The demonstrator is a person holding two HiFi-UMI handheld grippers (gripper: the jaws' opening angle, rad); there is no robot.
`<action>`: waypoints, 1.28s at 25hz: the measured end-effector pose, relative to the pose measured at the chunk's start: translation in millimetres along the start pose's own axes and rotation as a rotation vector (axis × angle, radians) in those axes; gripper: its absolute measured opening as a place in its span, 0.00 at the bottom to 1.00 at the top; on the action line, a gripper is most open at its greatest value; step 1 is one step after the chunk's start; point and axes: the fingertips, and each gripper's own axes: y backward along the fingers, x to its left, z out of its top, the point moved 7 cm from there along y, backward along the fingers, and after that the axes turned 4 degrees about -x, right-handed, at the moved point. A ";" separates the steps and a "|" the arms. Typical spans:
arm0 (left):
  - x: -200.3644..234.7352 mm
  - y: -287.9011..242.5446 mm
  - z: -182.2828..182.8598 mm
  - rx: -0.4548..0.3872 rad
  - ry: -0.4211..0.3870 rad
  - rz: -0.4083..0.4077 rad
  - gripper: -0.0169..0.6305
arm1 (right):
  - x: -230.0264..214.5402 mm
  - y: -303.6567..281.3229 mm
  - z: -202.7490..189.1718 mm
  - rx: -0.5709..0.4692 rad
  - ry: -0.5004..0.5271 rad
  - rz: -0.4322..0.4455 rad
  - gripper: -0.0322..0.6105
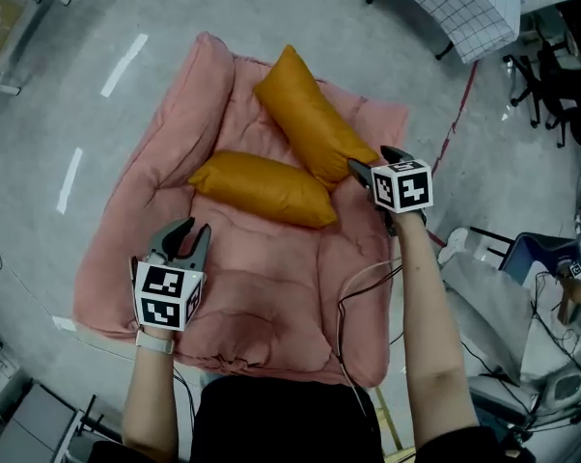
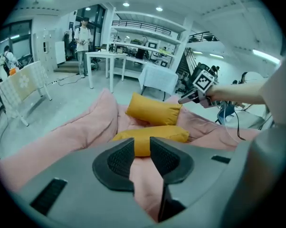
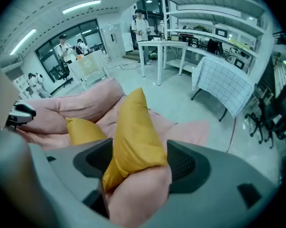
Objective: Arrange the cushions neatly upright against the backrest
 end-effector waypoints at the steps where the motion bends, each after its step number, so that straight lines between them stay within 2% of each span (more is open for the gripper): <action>1: -2.6 2.6 -4.3 -0.003 0.005 0.014 0.19 | -2.5 -9.5 3.5 0.020 0.020 0.016 0.59; 5: 0.1 12.6 -23.3 -0.015 0.078 0.064 0.19 | -12.0 -46.1 2.3 0.119 0.086 0.048 0.62; 9: 9.5 17.1 -30.0 -0.057 0.141 0.084 0.19 | -19.4 -76.8 -8.4 0.213 0.091 0.070 0.63; 12: 12.5 17.1 -30.7 -0.063 0.150 0.095 0.19 | -23.0 -92.3 -12.6 0.248 0.062 0.094 0.63; 16: 13.2 15.7 -32.1 -0.045 0.122 0.101 0.19 | -24.2 -103.4 -14.9 0.279 0.039 0.121 0.62; 17: 12.9 15.0 -32.7 -0.044 0.112 0.098 0.19 | -23.8 -104.4 -14.8 0.282 0.034 0.121 0.59; 19: 12.5 13.3 -34.7 -0.045 0.096 0.091 0.19 | -20.1 -104.2 -13.3 0.278 0.040 0.108 0.46; 21: 12.9 12.6 -36.1 -0.041 0.096 0.082 0.19 | -10.0 -101.2 -10.7 0.261 0.092 0.090 0.35; 23: 14.9 13.8 -35.6 -0.046 0.102 0.072 0.19 | 1.7 -94.4 -6.0 0.232 0.161 0.066 0.29; 28: 19.7 18.7 -33.9 -0.078 0.100 0.034 0.20 | 23.9 -62.4 17.4 0.148 0.295 0.001 0.24; 32: 19.0 12.2 -16.7 -0.085 0.056 -0.024 0.28 | 31.6 -32.2 36.2 0.114 0.378 -0.014 0.22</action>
